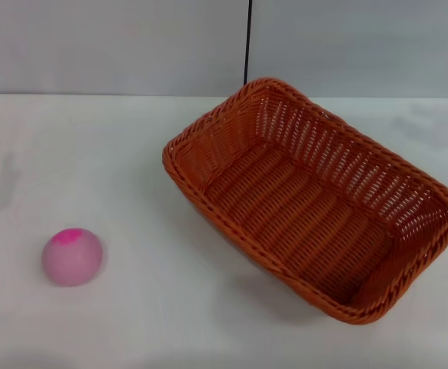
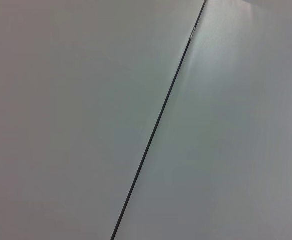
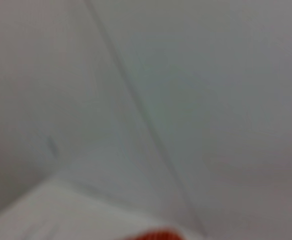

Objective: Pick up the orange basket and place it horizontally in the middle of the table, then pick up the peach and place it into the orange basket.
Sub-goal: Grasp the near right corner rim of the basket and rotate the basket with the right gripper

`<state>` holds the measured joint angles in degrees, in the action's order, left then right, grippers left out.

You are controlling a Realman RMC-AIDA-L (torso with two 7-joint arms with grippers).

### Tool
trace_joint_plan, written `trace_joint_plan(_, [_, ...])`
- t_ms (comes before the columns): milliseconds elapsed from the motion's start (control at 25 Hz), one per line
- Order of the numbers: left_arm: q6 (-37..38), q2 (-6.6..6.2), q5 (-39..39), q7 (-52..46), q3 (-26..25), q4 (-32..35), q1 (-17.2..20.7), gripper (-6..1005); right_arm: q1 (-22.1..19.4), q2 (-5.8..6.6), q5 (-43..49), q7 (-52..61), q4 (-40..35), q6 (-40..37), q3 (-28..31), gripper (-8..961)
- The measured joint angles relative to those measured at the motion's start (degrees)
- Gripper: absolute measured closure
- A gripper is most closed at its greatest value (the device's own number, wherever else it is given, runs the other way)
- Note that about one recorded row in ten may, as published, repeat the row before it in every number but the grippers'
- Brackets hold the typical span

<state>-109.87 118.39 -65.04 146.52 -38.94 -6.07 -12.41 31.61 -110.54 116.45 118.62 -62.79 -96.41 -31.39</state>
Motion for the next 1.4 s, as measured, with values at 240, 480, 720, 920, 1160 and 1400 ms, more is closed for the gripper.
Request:
trace_joint_plan(240, [-0.08, 0.10, 0.05, 0.00, 0.01, 0.01, 0.24, 187, 8.77, 1.50, 15.63, 3.97, -0.38, -4.45, -7.40, 397])
trace_joint_plan(480, [-0.31, 0.17, 0.22, 0.00, 0.19, 0.01, 0.69, 188, 11.54, -0.89, 23.23, 5.16, -1.27, -2.35, -15.19, 360])
trace_joint_plan(720, [-0.34, 0.28, 0.30, 0.00, 0.40, -0.01, 0.90, 189, 13.06, -2.63, 28.12, 5.69, -0.26, -0.52, -17.31, 306])
trace_joint_plan(920, [-0.26, 0.29, 0.43, 0.00, 0.51, -0.09, 0.90, 189, 13.15, -3.12, 28.83, 5.82, 1.61, 1.17, -19.46, 301])
trace_joint_plan(1160, [-0.22, 0.26, 0.45, 0.00, 0.53, -0.08, 0.89, 190, 13.56, -3.89, 30.50, 5.63, 5.97, 4.41, -20.35, 302])
trace_joint_plan(1400, [-0.06, 0.22, 0.44, -0.03, 0.53, -0.47, 0.80, 190, 13.94, -4.62, 31.03, 5.43, 9.94, 8.64, -24.16, 302])
